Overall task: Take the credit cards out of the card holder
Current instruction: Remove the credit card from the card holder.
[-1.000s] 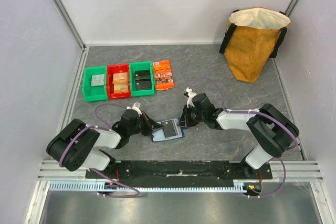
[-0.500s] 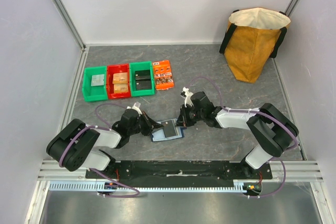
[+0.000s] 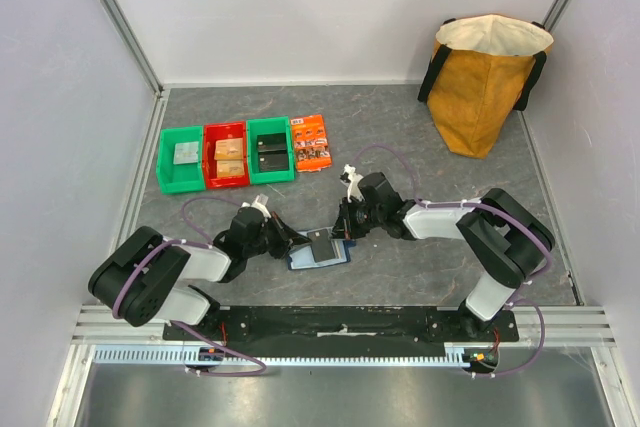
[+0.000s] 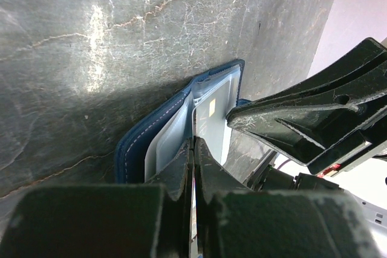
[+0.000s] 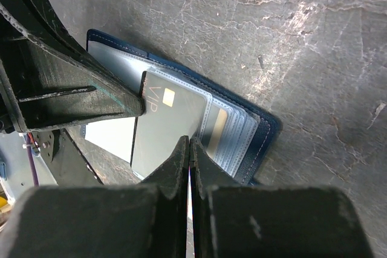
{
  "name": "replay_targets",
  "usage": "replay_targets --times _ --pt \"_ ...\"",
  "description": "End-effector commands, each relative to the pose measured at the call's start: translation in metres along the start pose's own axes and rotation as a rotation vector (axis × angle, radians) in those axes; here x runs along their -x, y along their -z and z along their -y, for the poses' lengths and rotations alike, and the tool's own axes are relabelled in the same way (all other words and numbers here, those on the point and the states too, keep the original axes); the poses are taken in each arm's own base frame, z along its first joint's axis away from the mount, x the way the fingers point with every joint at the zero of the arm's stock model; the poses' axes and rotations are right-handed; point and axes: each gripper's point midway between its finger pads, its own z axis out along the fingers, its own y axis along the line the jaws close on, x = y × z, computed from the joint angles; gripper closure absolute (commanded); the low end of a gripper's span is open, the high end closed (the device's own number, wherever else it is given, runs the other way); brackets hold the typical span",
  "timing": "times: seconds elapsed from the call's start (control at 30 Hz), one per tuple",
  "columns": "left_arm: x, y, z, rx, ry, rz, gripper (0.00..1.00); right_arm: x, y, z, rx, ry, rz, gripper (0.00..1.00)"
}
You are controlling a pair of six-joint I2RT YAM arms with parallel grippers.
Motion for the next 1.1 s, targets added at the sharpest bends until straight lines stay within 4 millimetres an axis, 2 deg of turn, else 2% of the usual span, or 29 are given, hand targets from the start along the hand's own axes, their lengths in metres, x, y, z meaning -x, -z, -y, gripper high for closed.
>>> replay_targets --times 0.0,0.13,0.27,0.37,0.5,0.73,1.07 --pt "0.004 -0.001 0.009 -0.030 -0.043 0.004 0.98 -0.019 -0.002 0.024 -0.096 -0.026 -0.035 0.98" --pt "0.004 0.000 0.008 -0.035 -0.046 0.004 0.97 -0.038 0.000 0.039 -0.145 -0.050 -0.075 0.98" --pt "0.001 0.002 0.010 -0.051 -0.052 -0.005 0.85 -0.052 0.001 0.049 -0.175 -0.072 -0.107 0.98" --pt "-0.002 0.006 0.011 -0.069 -0.051 -0.010 0.76 -0.058 0.002 0.054 -0.193 -0.080 -0.117 0.98" --pt "-0.009 0.010 0.011 -0.093 -0.048 -0.037 0.74 -0.058 0.002 0.055 -0.197 -0.075 -0.120 0.99" --pt "-0.013 0.007 0.010 -0.102 -0.043 -0.058 0.76 -0.060 0.002 0.057 -0.200 -0.078 -0.126 0.99" --pt "-0.016 0.008 0.009 -0.116 -0.015 -0.067 0.97 -0.062 0.002 0.060 -0.213 -0.077 -0.130 0.99"
